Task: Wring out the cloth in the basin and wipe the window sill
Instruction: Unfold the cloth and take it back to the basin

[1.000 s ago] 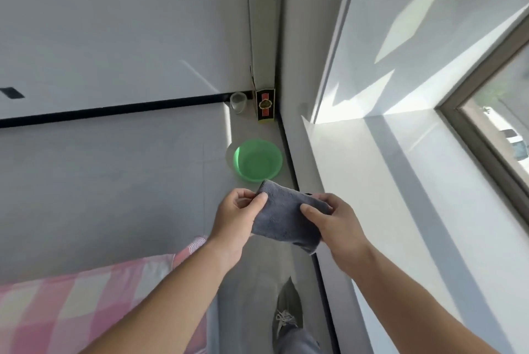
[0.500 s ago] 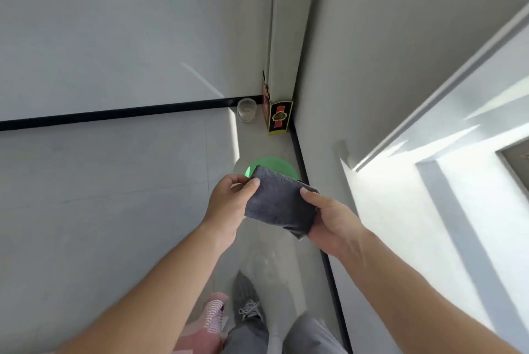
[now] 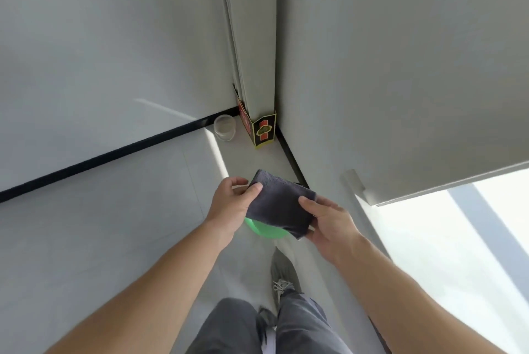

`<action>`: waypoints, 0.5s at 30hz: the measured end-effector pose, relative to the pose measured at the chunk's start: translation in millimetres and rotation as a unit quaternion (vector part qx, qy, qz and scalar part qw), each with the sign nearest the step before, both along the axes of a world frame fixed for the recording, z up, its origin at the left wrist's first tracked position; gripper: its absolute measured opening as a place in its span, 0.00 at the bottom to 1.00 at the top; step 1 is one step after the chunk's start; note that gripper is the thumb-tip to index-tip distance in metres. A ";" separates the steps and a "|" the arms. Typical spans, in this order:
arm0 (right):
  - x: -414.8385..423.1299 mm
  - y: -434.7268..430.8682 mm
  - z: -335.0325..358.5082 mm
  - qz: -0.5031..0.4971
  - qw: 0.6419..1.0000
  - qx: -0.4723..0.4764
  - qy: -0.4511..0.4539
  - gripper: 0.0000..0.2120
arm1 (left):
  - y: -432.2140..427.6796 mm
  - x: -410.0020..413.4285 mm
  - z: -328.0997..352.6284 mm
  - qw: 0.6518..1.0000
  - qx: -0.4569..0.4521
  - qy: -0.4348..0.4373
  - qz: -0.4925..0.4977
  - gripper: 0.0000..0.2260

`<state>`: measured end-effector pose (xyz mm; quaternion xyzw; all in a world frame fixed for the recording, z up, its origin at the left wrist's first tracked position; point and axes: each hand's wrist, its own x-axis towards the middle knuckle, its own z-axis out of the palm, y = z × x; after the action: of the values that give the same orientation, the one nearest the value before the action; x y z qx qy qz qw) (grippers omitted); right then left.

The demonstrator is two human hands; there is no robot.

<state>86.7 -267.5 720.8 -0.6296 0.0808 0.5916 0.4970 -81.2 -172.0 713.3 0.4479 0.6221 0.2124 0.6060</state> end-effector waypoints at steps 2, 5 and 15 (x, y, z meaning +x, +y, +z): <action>0.0 15.7 -13.9 -0.018 1.000 -0.021 -0.004 0.11 | 24.0 3.9 -14.8 0.999 -0.022 0.010 -0.031 0.16; -3.7 37.1 -36.9 -0.055 0.997 -0.055 -0.021 0.08 | 58.4 7.4 -39.2 0.994 -0.043 0.024 -0.102 0.13; -69.3 96.9 -178.0 -0.207 0.965 -0.135 -0.084 0.09 | 163.7 -0.4 -178.4 0.934 -0.068 0.073 -0.343 0.16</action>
<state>17.4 -170.6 542.8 -0.7082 0.2464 0.4044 0.5236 -81.6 -8.4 535.0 0.6065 0.4859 -0.0844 0.6237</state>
